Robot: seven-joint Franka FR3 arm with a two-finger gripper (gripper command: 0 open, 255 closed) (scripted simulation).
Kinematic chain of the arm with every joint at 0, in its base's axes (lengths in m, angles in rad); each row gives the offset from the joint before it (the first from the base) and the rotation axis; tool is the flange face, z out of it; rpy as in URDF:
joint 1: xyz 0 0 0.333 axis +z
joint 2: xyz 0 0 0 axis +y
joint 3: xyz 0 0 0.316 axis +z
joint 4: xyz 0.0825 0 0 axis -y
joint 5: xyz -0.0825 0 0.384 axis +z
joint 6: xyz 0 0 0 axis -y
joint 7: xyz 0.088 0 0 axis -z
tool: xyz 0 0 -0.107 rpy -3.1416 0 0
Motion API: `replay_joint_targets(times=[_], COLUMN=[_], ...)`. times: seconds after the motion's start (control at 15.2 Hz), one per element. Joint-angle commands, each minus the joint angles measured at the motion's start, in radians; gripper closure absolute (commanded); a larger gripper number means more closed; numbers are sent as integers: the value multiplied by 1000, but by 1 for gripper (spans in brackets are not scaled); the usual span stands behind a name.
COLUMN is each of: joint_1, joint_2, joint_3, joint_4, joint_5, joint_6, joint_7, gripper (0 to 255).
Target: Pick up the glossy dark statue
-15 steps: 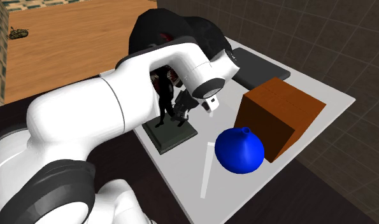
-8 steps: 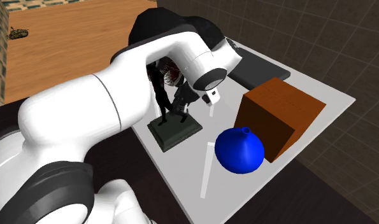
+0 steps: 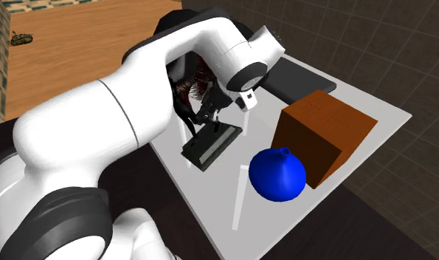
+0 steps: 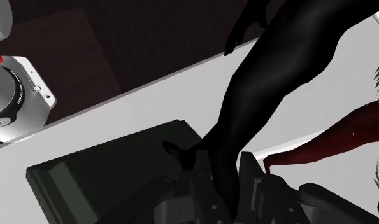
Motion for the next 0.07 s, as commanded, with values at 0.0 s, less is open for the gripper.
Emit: replay_joint_targets(times=[0.0], joint_1=[0], joint_2=[0], joint_3=[-1], joint_4=[9], joint_5=[2], joint_6=[-6], joint_7=[3], gripper=[255])
